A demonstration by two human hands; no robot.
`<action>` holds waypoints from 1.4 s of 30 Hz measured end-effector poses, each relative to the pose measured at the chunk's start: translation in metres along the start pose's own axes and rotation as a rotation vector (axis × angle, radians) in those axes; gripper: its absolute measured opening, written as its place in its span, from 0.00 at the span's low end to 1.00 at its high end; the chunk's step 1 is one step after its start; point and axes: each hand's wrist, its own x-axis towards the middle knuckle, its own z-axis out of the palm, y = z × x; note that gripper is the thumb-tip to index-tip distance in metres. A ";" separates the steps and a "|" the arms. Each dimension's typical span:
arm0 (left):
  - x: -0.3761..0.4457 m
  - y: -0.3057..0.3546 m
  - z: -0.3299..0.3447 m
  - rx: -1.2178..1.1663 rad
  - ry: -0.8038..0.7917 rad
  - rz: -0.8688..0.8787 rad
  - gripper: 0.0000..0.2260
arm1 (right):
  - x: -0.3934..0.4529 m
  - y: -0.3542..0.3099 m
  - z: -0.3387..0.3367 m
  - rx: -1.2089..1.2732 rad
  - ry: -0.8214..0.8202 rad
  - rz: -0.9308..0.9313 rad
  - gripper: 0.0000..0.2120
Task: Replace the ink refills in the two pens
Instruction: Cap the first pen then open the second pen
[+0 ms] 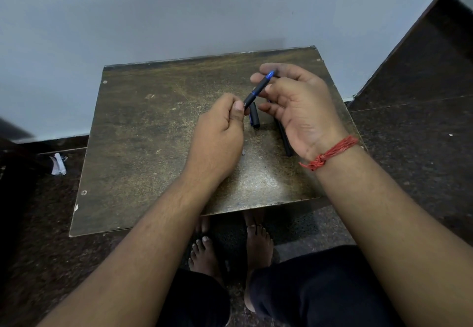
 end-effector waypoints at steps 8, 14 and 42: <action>0.000 0.000 0.000 0.011 -0.009 -0.009 0.12 | 0.003 0.009 0.000 -0.203 0.073 -0.083 0.04; 0.000 0.002 0.000 0.010 0.001 -0.012 0.12 | 0.001 0.003 0.000 -0.063 0.009 -0.044 0.10; -0.001 0.002 0.001 -0.001 -0.005 -0.014 0.12 | -0.001 0.002 0.000 -0.047 0.082 0.019 0.05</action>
